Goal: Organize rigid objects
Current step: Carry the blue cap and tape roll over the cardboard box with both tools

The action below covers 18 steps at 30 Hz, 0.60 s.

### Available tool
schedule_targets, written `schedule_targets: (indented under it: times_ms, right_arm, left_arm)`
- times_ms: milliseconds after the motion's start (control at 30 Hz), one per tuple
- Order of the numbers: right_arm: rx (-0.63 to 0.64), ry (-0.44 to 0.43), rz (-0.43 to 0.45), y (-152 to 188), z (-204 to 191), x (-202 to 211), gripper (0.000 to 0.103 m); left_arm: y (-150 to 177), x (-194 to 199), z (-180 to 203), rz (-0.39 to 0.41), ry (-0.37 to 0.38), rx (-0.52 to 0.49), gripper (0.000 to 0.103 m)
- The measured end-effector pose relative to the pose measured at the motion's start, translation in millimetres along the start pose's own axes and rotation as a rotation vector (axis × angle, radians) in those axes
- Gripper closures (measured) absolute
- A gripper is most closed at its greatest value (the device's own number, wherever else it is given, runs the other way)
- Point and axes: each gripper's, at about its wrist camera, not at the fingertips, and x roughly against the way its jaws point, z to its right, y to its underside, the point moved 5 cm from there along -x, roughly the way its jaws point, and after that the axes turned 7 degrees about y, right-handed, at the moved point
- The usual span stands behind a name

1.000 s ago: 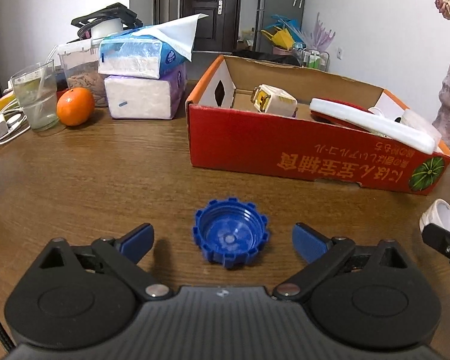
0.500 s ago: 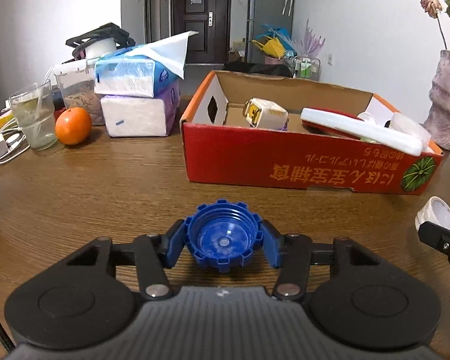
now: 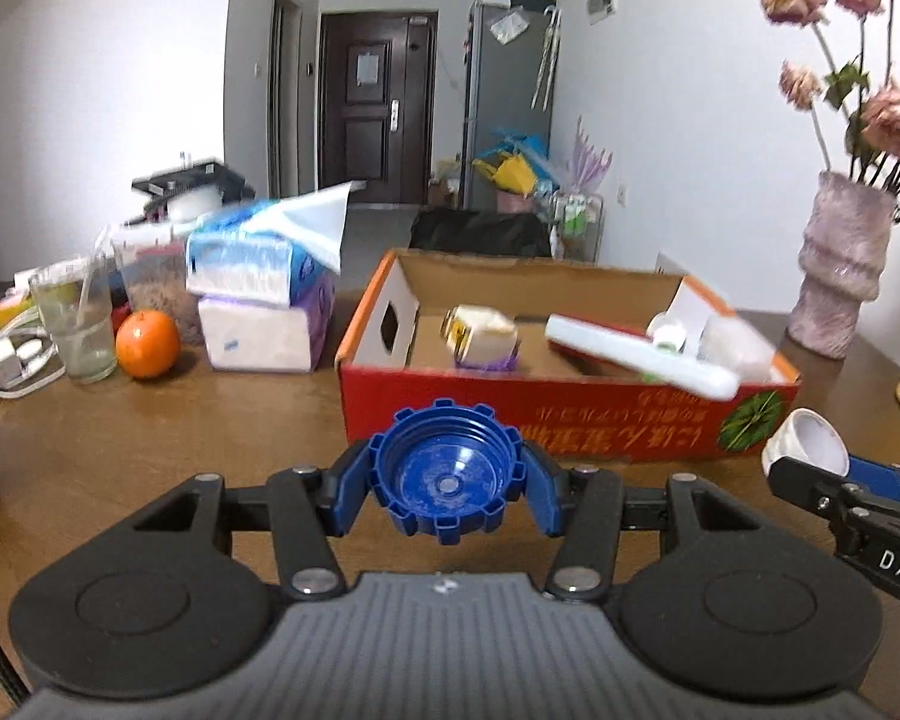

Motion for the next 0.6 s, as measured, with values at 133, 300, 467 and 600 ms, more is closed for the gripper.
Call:
schedule_targets:
  times_ms: [133, 300, 467, 600]
  right_arm:
    - [0.005, -0.025, 0.043, -12, -4, 10, 0.061]
    - [0.020, -0.033, 0.067, -22, -10, 14, 0.061]
    - [0.028, -0.035, 0.083, -31, -13, 13, 0.061]
    - [0.022, -0.029, 0.091, -38, -12, 8, 0.061]
  left_arm:
    - [-11, 13, 7, 0.053, 0.017, -0.006, 0.049]
    - [-20, 17, 19, 0.100, 0.011, -0.033, 0.049]
    - [-30, 15, 25, 0.126, 0.019, -0.034, 0.049]
    - [-37, 10, 27, 0.148, 0.009, -0.027, 0.049]
